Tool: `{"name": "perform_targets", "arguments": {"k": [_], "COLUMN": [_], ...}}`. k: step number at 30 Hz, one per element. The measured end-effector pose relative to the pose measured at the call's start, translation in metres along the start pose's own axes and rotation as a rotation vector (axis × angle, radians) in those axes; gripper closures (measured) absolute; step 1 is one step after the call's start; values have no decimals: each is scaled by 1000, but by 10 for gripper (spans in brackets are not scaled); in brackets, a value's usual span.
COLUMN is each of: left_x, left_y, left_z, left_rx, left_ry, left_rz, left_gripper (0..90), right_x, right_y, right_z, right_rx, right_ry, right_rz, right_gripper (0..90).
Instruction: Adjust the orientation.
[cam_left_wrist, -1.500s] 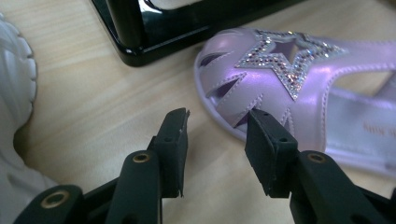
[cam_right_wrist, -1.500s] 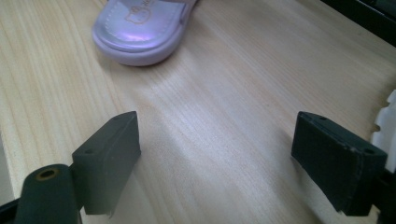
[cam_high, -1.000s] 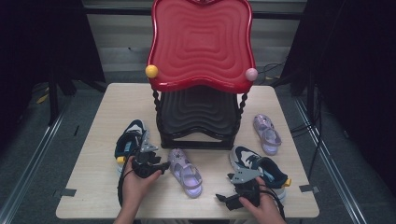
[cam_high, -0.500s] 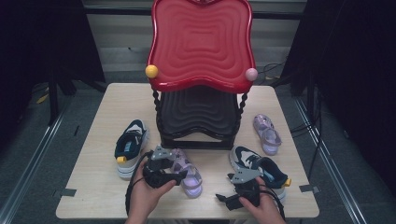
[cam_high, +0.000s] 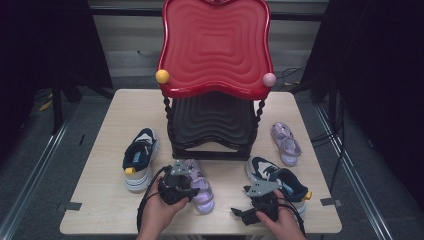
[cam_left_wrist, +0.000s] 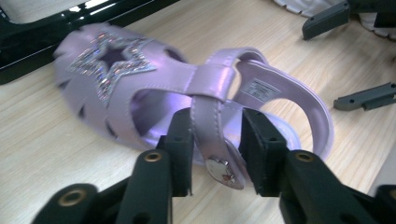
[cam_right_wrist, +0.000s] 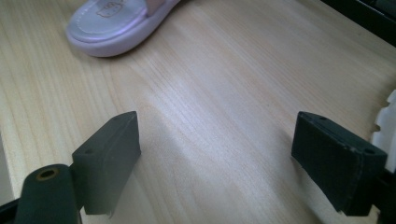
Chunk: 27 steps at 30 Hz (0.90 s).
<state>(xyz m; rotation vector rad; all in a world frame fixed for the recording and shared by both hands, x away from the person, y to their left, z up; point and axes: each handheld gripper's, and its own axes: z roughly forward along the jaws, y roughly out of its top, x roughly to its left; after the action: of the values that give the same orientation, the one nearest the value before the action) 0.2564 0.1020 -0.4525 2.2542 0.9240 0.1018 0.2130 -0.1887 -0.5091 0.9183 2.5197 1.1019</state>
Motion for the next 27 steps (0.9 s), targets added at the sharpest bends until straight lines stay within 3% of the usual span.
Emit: {"name": "perform_targets", "arguments": {"k": [7,11,14,17,22,27], "left_x": [8,16,20,21,23,21], "left_y": [-5,-10,-16,-18,-26,-36], "left_z": [-9,-18,-18,-17,-15,-16], "left_rx": [10,-24,-55,-78,-145,-176], "left_ry": [30,87,77,61,51,70], "left_rz": [19,14,5,5,-31,-13], "left_gripper": [746,768,761,715,596,563], "right_x": [0,0,0,0,0,0], "right_y": [0,0,0,0,0,0], "right_z": [0,0,0,0,0,0], "right_rx": [0,0,0,0,0,0], "right_ry": [0,0,0,0,0,0], "right_rz": [1,0,1,0,0,0], "right_gripper": [148,149,148,149,149,148]}}
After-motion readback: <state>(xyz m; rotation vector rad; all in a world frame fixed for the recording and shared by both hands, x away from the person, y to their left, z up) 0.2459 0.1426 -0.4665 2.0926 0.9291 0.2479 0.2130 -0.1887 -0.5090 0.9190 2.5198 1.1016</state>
